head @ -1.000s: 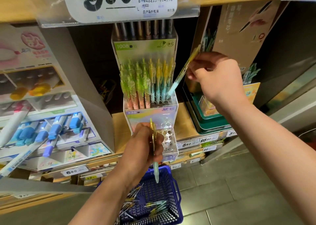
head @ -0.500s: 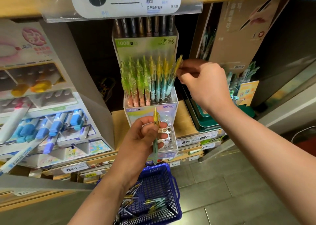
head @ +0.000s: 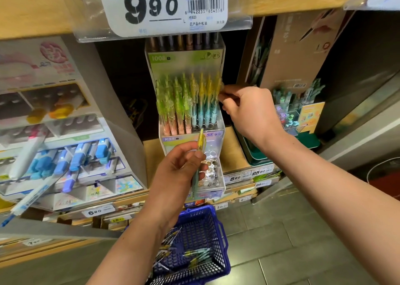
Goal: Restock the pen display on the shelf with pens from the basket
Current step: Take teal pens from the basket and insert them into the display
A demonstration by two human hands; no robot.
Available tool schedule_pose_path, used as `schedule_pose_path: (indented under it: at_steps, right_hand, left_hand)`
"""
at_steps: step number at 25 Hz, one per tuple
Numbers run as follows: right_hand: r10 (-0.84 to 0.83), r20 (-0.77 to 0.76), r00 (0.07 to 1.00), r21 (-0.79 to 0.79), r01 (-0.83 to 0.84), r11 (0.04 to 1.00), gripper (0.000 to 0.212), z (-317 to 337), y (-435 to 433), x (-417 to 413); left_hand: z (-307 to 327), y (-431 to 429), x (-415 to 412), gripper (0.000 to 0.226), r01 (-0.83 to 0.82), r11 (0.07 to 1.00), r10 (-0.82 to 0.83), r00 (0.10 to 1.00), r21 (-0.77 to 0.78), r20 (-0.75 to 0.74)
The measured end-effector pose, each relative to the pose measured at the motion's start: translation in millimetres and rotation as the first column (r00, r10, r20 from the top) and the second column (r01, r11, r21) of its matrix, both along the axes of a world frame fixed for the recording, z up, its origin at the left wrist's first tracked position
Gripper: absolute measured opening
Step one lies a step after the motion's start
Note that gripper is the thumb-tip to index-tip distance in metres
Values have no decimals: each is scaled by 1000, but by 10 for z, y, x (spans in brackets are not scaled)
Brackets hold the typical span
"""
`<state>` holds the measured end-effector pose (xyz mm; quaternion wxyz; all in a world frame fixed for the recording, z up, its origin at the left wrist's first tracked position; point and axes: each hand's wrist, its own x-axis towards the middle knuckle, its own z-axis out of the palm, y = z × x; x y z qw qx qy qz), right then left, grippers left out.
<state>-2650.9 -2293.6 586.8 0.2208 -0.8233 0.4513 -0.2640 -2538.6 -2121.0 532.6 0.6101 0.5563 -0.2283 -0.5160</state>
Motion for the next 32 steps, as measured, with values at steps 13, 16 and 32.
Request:
schedule_pose_path:
  at_steps: [13,16,32]
  right_hand:
    - [55,325,944,586,-247,772,9,-87,545,-189]
    - [7,335,942,599,-218,771,10,-125,572,-122]
    - [-62,394,917,105,22,994,18,227,151,224]
  left_hand:
    - [14,-128,-66,31,-44,997,37,994,-64,-102]
    - [31,-115,-63,30,-40,997,34,996,-65,-82]
    - [-60,193,68,32,-52,998,54,996,22,-77]
